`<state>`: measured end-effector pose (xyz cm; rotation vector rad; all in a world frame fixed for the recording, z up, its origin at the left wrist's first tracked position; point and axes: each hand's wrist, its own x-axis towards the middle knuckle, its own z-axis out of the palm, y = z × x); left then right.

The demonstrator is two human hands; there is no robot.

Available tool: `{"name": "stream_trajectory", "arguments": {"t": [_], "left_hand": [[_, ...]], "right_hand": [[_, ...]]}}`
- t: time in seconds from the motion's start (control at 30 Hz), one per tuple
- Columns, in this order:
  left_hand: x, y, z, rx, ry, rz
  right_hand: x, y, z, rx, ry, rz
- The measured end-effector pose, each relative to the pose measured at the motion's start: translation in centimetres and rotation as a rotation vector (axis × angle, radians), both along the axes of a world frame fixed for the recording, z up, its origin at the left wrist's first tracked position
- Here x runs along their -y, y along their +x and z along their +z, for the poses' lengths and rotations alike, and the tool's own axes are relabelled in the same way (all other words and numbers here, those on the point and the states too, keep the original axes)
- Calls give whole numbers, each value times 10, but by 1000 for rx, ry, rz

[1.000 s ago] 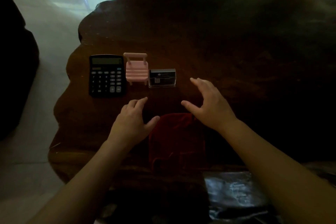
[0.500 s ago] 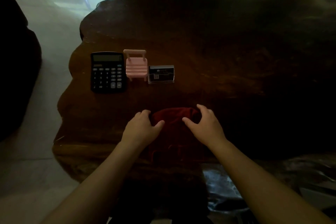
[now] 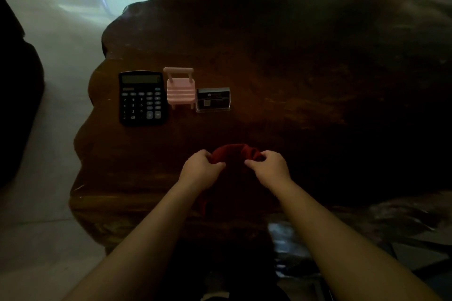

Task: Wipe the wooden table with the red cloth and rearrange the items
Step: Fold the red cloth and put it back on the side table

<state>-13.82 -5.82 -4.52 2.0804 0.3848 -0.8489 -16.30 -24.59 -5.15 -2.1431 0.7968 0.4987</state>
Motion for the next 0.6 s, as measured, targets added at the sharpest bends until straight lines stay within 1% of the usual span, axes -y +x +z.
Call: {"name": "stream_trajectory", "arguments": {"t": [0.17, 0.2, 0.3, 0.4, 0.6], "left_hand": [[-13, -9, 11, -28, -271, 23], [-18, -12, 17, -23, -324, 0], [-32, -17, 24, -52, -477, 20], [-44, -24, 40, -105, -633, -39], [-51, -36, 85, -197, -869, -137]], "right_hand": [[3, -20, 19, 47, 193, -90], [2, -31, 30, 76, 220, -124], [4, -49, 45, 104, 286, -136], [2, -80, 67, 178, 354, -200], [-5, -141, 107, 348, 542, -368]]}}
